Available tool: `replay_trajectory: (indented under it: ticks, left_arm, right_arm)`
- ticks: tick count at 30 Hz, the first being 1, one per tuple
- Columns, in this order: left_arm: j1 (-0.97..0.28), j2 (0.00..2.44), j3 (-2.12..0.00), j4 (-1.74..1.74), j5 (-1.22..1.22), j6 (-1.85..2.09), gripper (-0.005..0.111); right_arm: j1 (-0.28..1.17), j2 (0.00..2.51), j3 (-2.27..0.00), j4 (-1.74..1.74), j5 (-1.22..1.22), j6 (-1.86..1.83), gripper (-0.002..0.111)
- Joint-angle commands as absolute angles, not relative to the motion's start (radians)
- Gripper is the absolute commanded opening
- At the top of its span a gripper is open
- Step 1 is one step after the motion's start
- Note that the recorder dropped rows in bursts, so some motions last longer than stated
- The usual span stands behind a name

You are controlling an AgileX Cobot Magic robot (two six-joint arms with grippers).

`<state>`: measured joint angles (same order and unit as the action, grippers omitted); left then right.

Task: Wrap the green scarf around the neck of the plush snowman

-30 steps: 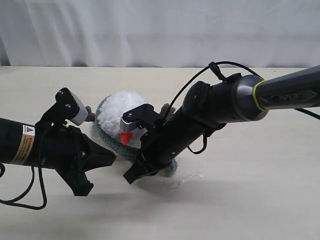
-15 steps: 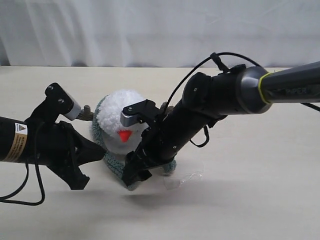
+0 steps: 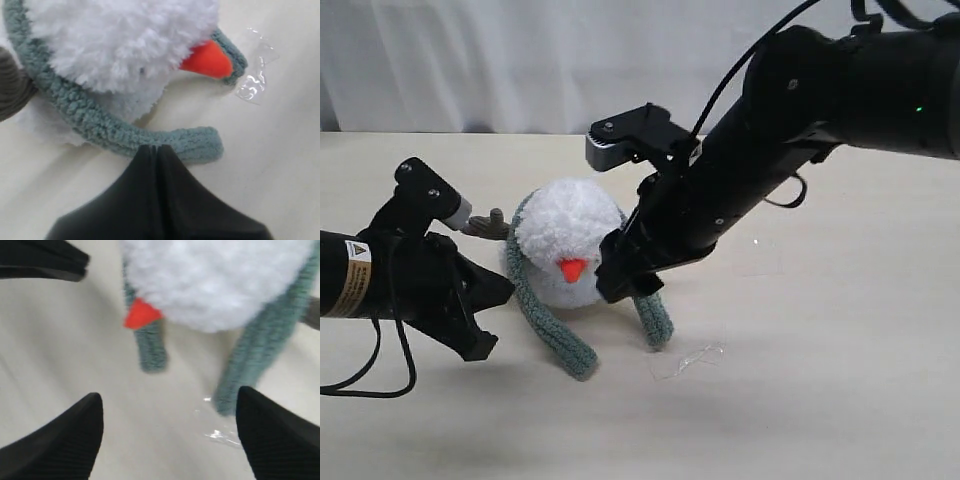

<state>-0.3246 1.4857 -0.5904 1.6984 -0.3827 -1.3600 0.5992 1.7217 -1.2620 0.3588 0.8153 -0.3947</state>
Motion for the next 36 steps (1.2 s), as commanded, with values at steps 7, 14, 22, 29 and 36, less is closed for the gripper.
replay_trajectory:
  ticks: [7,14,22,29,36]
  left_arm:
    - [-0.327,1.226,-0.560,1.551,-0.247,-1.273,0.000]
    - [-0.327,1.076,-0.560,1.551,-0.233,-1.273,0.000]
    - [-0.327,1.059,-0.558,1.549,-0.197,-1.252,0.000]
    - [-0.327,1.059,-0.537,1.549,-0.193,-1.233,0.000]
    - [-0.327,1.069,-0.512,1.549,-0.196,-1.233,0.000]
  right_arm:
    - [0.594,1.771,-1.158,0.074,0.577,-0.181,0.070]
    - [0.596,1.890,-1.149,0.074,0.488,-0.198,0.070]
    - [0.596,1.943,-1.149,0.077,0.352,-0.191,0.067]
    - [0.596,1.946,-1.149,0.112,0.436,-0.191,0.021]
    - [0.596,1.906,-1.149,0.270,0.455,-0.256,0.004]
